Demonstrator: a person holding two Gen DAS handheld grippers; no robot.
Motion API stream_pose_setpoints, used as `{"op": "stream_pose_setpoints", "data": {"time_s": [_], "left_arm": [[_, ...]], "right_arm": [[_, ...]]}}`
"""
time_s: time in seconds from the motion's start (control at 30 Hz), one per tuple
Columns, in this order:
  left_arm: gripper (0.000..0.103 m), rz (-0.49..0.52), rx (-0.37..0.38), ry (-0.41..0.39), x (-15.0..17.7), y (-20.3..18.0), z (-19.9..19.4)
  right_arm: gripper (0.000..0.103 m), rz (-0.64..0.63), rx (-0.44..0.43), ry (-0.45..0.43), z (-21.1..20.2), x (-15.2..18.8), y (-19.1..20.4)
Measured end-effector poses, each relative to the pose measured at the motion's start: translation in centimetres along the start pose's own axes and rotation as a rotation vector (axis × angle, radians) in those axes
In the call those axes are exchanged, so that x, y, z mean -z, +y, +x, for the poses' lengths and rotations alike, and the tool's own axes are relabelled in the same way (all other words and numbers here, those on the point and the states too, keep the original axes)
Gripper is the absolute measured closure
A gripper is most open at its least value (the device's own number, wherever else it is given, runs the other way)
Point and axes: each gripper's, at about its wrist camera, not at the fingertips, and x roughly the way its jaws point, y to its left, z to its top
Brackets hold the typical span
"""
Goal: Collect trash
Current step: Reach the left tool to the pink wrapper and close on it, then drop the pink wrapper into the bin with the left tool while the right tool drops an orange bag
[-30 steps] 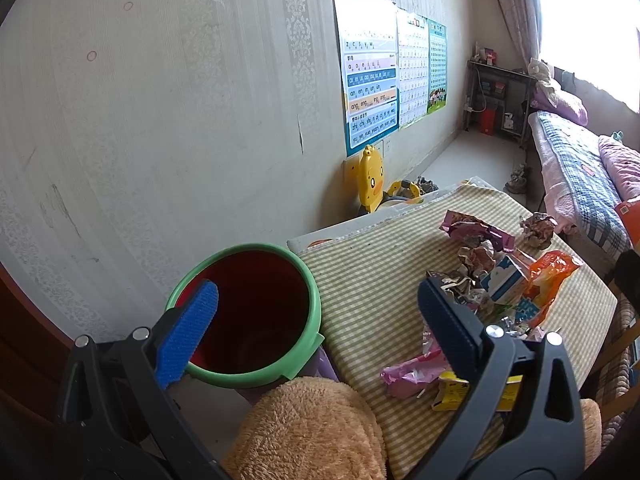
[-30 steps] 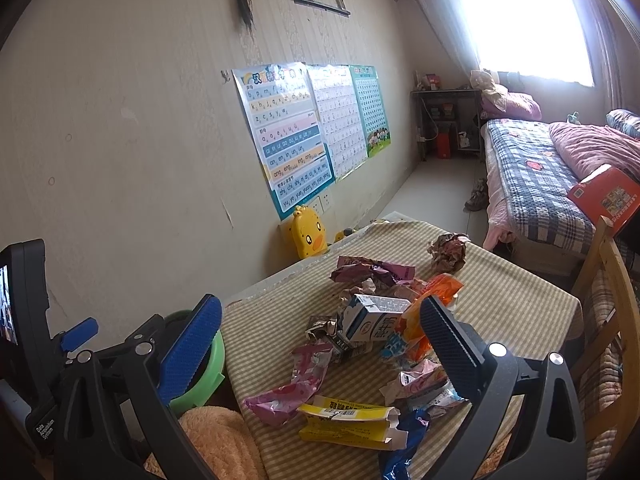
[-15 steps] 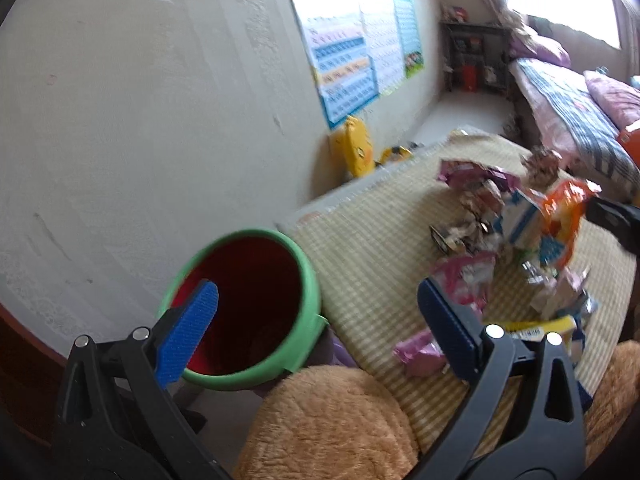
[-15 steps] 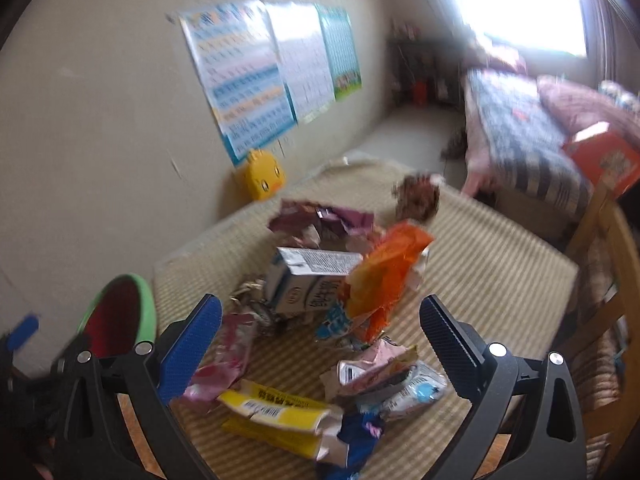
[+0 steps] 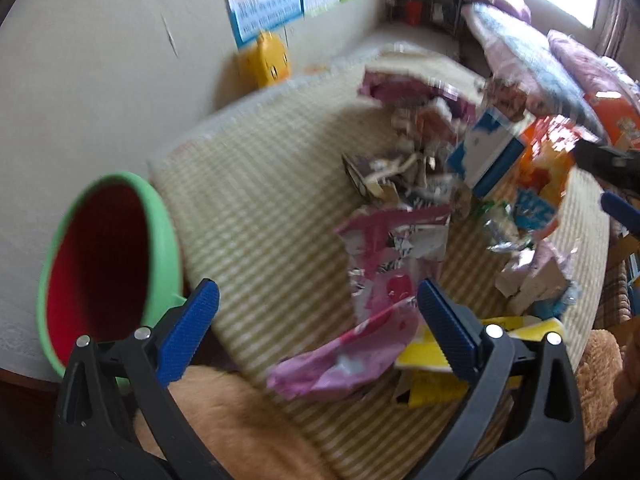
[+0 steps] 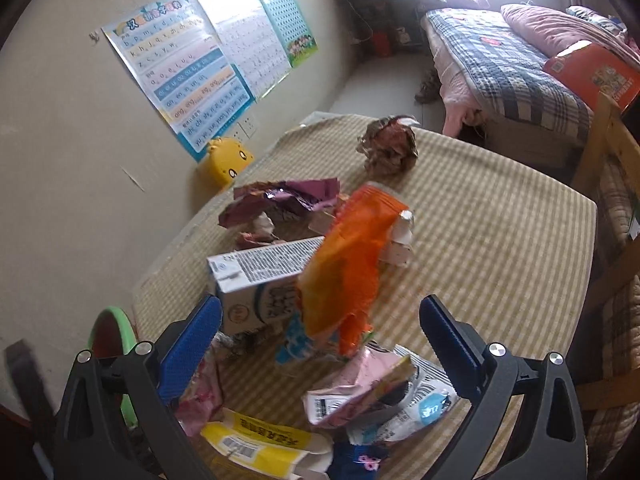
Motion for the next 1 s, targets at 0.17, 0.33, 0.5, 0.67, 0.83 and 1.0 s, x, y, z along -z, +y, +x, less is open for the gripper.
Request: {"op": "stream_pose_setpoints", "data": {"time_s": [0.17, 0.33, 0.5, 0.67, 0.83, 1.0], "left_arm": [[0.008, 0.020, 0.020, 0.059, -0.2, -1.3, 2.5], [0.032, 0.010, 0.033, 0.109, 0.1, -1.4, 3.6], [0.075, -0.009, 0.052, 0.090, 0.6, -0.7, 2.2], [0.078, -0.036, 0.066, 0.019, 1.0, 0.4, -1.2], [0.078, -0.086, 0.027, -0.070, 0.7, 2.5, -4.9], [0.077, -0.164, -0.049, -0.179, -0.1, 5.8, -8.6]], "right_arm": [[0.007, 0.007, -0.001, 0.005, 1.2, -0.4, -0.5], [0.007, 0.054, 0.002, 0.003, 2.4, -1.0, -1.7], [0.008, 0.115, -0.002, 0.010, 3.5, -1.9, -2.8], [0.065, 0.138, -0.075, 0.069, 4.7, -2.1, -3.3], [0.067, 0.116, -0.080, -0.030, 0.6, -2.4, -2.4], [0.067, 0.037, -0.099, -0.133, -4.4, -2.7, 0.4]]}}
